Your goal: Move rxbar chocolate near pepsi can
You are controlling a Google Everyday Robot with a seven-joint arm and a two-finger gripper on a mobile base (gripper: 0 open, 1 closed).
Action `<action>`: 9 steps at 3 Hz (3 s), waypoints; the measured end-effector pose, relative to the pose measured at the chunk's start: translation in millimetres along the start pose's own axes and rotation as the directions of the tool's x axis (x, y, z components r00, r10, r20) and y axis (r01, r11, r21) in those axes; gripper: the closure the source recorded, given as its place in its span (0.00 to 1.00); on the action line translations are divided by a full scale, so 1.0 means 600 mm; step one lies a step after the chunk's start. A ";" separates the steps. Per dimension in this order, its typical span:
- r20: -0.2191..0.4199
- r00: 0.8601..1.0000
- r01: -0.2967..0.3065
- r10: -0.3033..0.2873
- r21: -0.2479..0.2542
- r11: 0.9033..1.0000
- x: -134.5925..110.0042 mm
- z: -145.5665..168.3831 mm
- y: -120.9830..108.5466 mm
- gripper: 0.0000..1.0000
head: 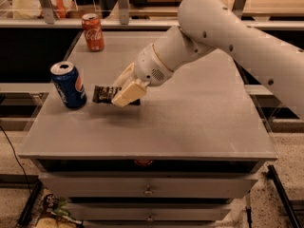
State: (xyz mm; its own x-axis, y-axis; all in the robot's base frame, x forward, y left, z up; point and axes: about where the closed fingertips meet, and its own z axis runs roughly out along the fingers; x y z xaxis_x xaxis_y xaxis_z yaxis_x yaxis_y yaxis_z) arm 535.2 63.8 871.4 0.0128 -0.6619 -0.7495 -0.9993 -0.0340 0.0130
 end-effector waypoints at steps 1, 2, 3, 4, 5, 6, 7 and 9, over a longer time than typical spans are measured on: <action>0.004 0.999 0.042 -0.042 -0.035 0.999 -0.021 0.036 0.005 1.00; 0.006 0.998 0.065 -0.064 -0.041 0.997 -0.032 0.052 -0.001 1.00; 0.004 0.998 0.070 -0.070 -0.040 0.997 -0.035 0.059 -0.012 0.84; 0.002 0.998 0.068 -0.068 -0.038 0.997 -0.033 0.062 -0.021 0.60; -0.001 0.998 0.063 -0.063 -0.036 0.997 -0.030 0.063 -0.026 0.36; -0.002 0.998 0.059 -0.059 -0.035 0.998 -0.028 0.062 -0.029 0.14; 0.001 0.998 0.058 -0.058 -0.034 0.998 -0.027 0.062 -0.034 0.00; -0.025 0.997 0.079 -0.079 -0.026 0.997 -0.002 0.022 -0.040 0.00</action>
Offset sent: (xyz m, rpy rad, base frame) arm 0.0056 0.0464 -0.0070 0.0097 -0.0384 0.0901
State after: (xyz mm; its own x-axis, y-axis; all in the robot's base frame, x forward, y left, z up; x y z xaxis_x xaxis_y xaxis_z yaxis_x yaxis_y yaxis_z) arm 558.9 75.4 863.3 0.0929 -0.6754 -0.7315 -0.9940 -0.1051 -0.0292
